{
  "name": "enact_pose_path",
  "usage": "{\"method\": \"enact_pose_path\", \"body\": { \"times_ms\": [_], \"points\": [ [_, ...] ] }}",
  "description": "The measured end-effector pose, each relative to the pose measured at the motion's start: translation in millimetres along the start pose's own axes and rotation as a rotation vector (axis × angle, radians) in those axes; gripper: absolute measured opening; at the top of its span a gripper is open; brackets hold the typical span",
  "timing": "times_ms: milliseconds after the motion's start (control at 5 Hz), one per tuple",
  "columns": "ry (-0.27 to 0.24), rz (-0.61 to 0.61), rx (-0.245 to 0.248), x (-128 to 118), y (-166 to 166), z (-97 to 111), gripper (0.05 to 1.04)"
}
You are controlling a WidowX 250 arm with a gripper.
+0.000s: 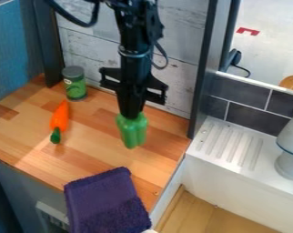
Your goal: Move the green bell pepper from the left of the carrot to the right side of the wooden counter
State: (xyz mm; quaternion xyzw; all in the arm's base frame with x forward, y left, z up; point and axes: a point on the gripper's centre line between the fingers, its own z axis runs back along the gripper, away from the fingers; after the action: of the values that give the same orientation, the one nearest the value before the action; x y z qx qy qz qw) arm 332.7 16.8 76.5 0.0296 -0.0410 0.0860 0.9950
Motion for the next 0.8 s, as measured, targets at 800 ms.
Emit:
{"method": "enact_pose_path", "body": {
  "times_ms": [800],
  "points": [
    [-0.022, 0.071, -0.030, 7, 6, -37, 0.340]
  ]
}}
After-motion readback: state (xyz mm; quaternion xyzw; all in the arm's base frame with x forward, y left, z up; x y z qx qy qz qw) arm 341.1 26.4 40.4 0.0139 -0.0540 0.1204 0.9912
